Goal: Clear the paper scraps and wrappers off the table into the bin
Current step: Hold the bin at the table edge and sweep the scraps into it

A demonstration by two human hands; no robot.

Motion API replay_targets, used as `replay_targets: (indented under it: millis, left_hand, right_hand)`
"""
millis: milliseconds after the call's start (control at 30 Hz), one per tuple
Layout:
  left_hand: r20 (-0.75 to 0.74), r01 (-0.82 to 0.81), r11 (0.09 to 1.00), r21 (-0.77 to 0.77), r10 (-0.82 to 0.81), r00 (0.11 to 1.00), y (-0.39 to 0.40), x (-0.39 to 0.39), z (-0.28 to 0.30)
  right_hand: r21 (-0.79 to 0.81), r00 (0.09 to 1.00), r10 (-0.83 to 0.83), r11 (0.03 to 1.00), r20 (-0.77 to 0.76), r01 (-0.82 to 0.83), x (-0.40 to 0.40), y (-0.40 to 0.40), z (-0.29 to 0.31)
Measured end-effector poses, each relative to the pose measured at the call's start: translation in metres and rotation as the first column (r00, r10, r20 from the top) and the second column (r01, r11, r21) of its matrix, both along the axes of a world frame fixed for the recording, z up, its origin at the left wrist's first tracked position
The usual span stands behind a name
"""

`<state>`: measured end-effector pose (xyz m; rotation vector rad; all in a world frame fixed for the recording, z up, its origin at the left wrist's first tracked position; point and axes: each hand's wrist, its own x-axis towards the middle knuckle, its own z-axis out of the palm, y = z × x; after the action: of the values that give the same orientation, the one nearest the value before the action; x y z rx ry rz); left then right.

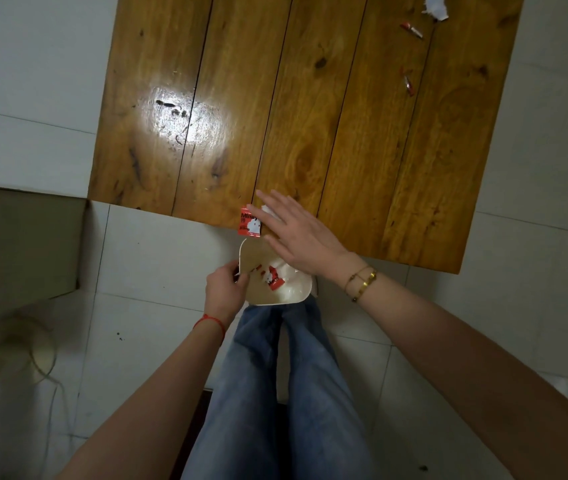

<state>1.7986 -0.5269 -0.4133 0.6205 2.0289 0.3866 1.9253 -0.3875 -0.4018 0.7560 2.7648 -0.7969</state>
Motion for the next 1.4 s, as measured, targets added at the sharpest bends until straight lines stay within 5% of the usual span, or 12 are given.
replay_targets:
  millis: [400,633,1000,1400]
  left_hand:
    - [-0.075,0.010,0.999,0.037,-0.007,0.997,-0.007,-0.015,0.004]
    - [-0.056,0.041,0.999,-0.005,-0.041,0.998,-0.023,-0.012,0.032]
    - [-0.070,0.249,0.962,0.112,-0.243,0.968,-0.021,-0.001,0.157]
    - [-0.138,0.548,0.815,0.190,-0.530,0.837,0.033,0.082,0.256]
  right_hand:
    - [-0.172,0.988,0.152,0.974,0.011,-0.148,0.020,-0.064,-0.006]
    - [-0.163,0.981,-0.193,0.969,-0.026,0.186,0.029,-0.077,0.025]
    - [-0.169,0.786,-0.617,0.780,-0.038,0.603,0.069,-0.115,0.131]
    - [-0.112,0.458,-0.884,0.467,-0.092,0.877,0.183,-0.125,0.224]
